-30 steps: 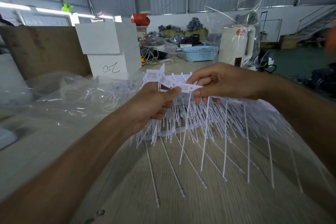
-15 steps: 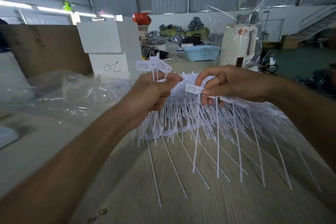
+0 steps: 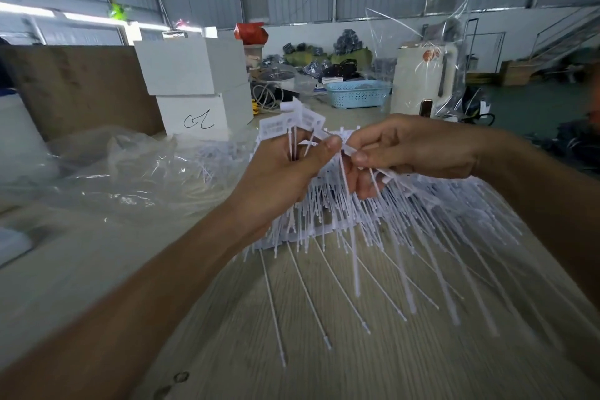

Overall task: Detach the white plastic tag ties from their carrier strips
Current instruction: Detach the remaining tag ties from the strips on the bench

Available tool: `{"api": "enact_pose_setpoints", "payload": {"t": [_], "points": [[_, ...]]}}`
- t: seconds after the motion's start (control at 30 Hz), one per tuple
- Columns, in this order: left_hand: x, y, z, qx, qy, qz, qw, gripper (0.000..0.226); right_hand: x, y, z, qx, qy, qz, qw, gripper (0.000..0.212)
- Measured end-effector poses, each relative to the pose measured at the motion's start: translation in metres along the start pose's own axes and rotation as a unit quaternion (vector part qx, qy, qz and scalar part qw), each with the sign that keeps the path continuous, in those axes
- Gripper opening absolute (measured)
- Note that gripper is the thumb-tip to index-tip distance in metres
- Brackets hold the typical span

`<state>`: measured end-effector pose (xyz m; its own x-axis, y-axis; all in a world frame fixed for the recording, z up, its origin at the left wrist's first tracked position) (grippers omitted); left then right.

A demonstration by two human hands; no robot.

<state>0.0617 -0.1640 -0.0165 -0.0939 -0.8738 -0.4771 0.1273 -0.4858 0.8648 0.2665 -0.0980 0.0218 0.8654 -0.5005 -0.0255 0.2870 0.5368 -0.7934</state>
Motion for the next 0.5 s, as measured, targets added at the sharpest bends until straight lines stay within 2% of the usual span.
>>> {"api": "enact_pose_setpoints", "payload": {"t": [0.13,0.23,0.4,0.5], "points": [[0.0,-0.002,-0.002,-0.047,0.022,0.008,0.999,0.032,-0.003,-0.002,-0.004,0.096,0.034,-0.018,0.995,0.016],[0.0,-0.004,-0.003,-0.048,0.031,0.03,0.998,0.033,-0.01,-0.007,-0.008,0.148,0.079,-0.009,0.986,0.019],[0.0,-0.004,-0.005,0.018,0.03,0.077,0.996,0.046,-0.014,-0.012,-0.009,0.182,0.129,0.022,0.975,0.017],[-0.001,-0.006,-0.007,0.065,0.035,0.101,0.992,0.04,-0.015,-0.014,-0.009,0.22,0.146,0.026,0.964,0.02]]}}
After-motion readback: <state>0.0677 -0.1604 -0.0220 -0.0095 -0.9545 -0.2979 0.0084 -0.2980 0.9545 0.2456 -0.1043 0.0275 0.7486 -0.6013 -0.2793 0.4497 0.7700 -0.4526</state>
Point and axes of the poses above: each hand's wrist, its own x-axis away from the middle knuckle, its own z-axis out of the back of the hand, y = z × x, the point moved 1 cm from there along -x, towards the middle knuckle, and after that the axes turned 6 degrees about x, right-handed, at the moved point
